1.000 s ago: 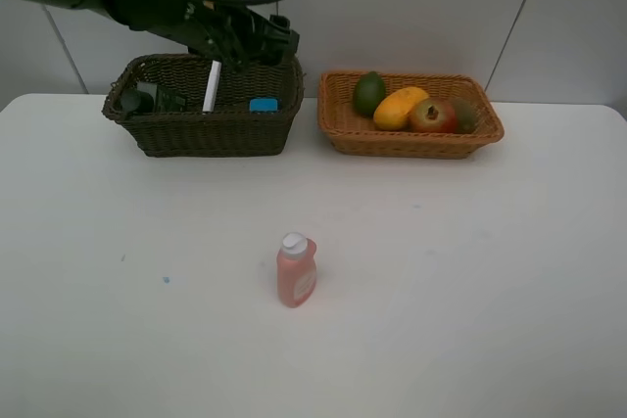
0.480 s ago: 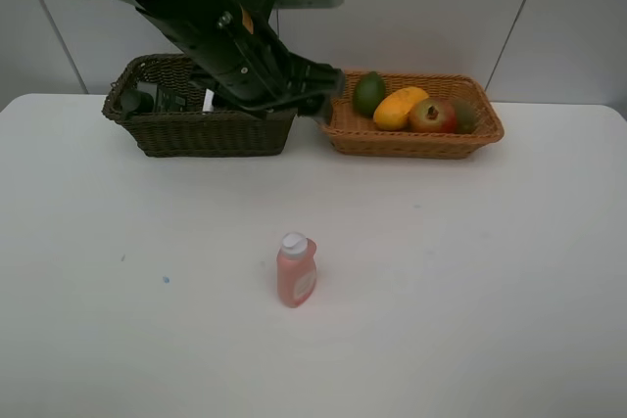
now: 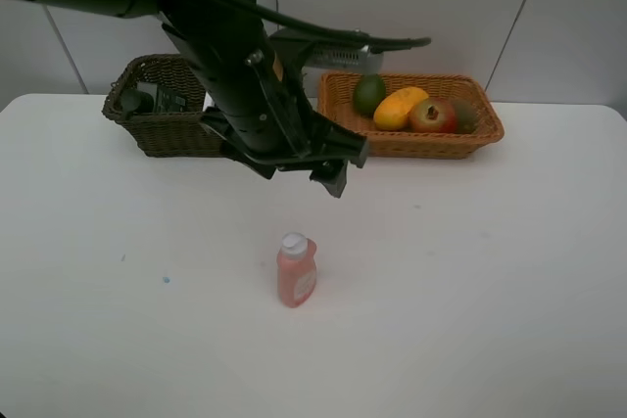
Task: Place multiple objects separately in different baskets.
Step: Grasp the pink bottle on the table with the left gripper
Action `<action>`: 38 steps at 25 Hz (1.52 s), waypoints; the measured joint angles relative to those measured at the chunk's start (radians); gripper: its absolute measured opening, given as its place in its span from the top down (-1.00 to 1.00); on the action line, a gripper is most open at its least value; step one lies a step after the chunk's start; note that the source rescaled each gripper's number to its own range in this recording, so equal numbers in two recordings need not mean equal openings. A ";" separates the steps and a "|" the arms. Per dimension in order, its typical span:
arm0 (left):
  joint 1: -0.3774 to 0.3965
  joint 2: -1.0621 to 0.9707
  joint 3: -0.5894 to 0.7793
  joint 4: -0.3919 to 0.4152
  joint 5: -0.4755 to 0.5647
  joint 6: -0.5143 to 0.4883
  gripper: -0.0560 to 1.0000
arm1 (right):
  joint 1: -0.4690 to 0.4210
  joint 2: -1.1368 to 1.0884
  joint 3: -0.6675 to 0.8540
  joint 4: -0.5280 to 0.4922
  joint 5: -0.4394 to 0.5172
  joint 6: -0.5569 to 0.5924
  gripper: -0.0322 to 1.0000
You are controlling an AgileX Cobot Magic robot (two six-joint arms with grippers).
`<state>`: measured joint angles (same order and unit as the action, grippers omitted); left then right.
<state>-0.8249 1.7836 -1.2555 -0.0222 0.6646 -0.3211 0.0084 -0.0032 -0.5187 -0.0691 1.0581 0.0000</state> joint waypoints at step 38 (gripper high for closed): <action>-0.058 0.153 0.057 -0.062 0.054 0.060 -1.00 | 0.000 0.000 0.000 0.000 0.000 0.000 -1.00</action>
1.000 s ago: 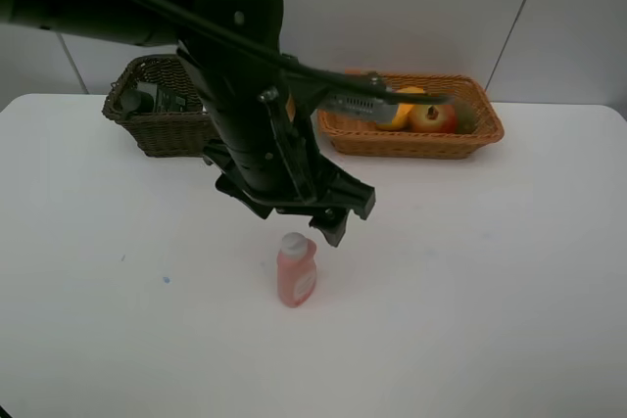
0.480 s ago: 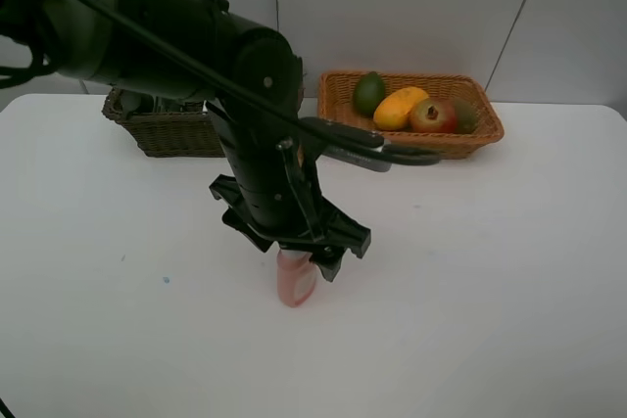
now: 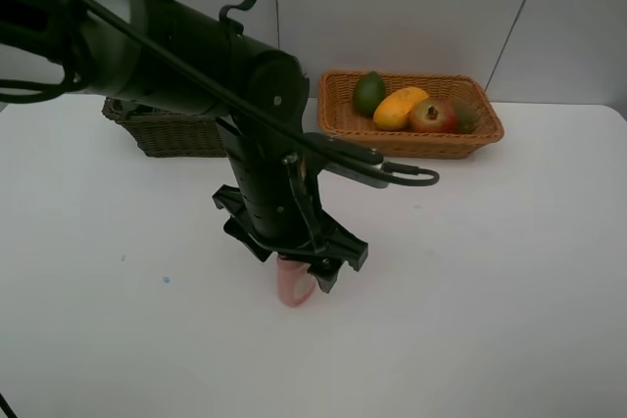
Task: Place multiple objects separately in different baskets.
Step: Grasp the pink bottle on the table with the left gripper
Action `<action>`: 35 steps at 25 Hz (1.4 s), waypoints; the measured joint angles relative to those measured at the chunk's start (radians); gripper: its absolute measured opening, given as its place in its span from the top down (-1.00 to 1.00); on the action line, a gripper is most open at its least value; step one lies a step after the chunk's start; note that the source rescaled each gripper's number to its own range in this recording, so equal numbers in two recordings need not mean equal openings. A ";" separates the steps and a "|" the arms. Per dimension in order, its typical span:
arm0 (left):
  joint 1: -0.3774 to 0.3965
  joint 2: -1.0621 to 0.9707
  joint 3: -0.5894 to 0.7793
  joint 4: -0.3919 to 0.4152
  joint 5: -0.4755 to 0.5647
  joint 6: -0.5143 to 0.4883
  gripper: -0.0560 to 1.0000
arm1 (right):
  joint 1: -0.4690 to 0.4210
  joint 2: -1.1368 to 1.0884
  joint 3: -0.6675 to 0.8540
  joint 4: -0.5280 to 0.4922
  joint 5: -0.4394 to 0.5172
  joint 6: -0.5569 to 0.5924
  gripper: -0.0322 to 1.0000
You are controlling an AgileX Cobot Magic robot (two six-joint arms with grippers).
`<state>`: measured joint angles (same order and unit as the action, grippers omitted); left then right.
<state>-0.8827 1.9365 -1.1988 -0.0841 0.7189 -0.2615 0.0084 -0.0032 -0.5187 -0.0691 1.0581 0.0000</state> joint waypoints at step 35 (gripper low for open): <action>0.000 0.001 0.000 -0.015 -0.013 0.018 0.34 | 0.000 0.000 0.000 0.000 0.000 0.000 -1.00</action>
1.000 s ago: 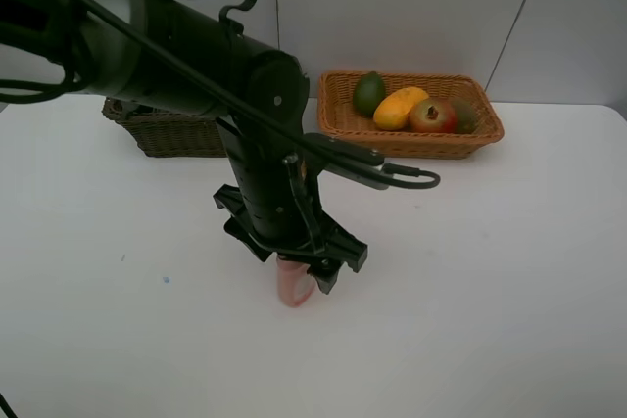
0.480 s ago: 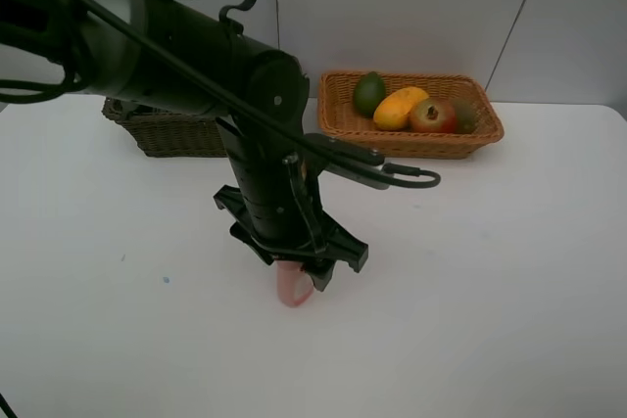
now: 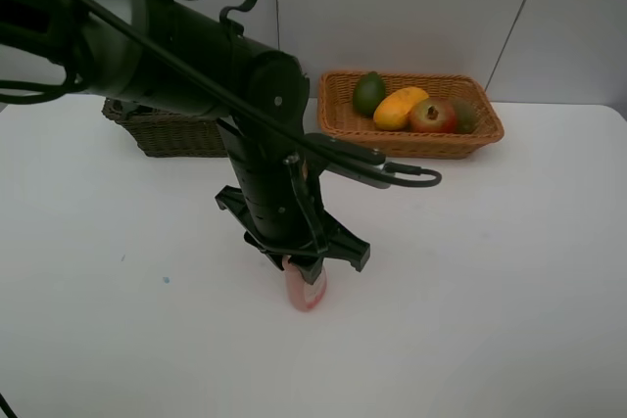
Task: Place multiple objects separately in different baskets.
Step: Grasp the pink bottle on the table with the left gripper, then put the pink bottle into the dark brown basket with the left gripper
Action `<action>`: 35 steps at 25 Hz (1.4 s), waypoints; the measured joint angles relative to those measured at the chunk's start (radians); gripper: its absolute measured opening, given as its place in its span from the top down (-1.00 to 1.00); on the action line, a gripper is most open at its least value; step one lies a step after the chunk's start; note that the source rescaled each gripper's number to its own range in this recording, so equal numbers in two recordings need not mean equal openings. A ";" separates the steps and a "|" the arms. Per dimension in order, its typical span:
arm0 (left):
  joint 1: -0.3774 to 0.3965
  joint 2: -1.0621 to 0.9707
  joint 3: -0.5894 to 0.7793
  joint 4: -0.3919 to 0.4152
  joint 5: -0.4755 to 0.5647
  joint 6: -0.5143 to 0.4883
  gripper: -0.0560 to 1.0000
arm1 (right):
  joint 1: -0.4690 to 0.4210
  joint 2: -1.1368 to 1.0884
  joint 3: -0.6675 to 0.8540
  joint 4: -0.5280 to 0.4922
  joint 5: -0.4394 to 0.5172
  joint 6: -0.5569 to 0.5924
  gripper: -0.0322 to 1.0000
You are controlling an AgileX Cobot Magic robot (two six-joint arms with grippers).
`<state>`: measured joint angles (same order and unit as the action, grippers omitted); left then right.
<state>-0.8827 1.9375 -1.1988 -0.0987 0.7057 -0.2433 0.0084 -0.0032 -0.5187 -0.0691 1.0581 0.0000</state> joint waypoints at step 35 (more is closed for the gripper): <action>0.000 0.001 -0.335 0.099 0.296 -0.005 0.34 | 0.000 0.000 0.000 0.000 0.000 0.000 -1.00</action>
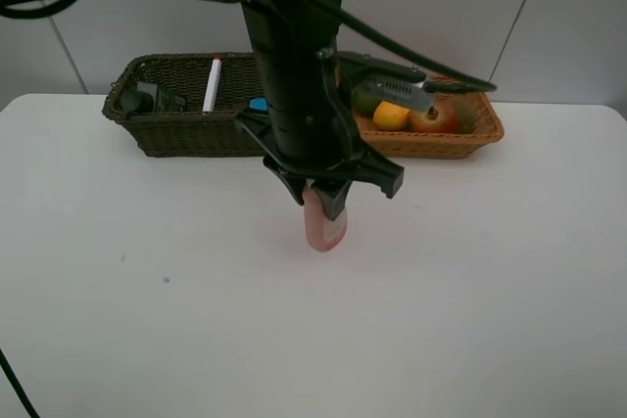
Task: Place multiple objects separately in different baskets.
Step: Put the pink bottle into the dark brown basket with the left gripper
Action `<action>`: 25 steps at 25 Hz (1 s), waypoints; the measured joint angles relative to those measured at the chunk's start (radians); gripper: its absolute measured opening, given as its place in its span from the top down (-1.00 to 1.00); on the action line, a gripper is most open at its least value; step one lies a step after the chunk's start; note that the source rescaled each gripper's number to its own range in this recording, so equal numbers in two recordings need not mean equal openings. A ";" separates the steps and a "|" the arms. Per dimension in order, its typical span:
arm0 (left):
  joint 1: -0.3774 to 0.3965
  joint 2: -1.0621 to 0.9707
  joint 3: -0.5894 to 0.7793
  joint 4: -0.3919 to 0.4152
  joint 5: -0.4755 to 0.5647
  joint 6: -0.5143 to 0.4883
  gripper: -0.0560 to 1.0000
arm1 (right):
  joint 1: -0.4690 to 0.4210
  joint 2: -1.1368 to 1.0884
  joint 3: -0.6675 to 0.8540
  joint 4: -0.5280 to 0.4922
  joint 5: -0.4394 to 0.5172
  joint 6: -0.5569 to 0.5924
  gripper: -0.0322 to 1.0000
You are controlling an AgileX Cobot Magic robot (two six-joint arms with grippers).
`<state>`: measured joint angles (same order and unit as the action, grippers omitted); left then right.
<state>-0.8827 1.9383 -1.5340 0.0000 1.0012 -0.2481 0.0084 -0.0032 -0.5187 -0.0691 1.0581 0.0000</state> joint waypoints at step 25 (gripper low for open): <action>0.274 0.000 -0.229 0.341 -0.069 -0.144 0.34 | 0.000 0.000 0.000 0.000 0.000 0.000 -1.00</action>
<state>-0.6090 1.9385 -1.7628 0.3413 0.9322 -0.3917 0.0084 -0.0032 -0.5187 -0.0691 1.0581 0.0000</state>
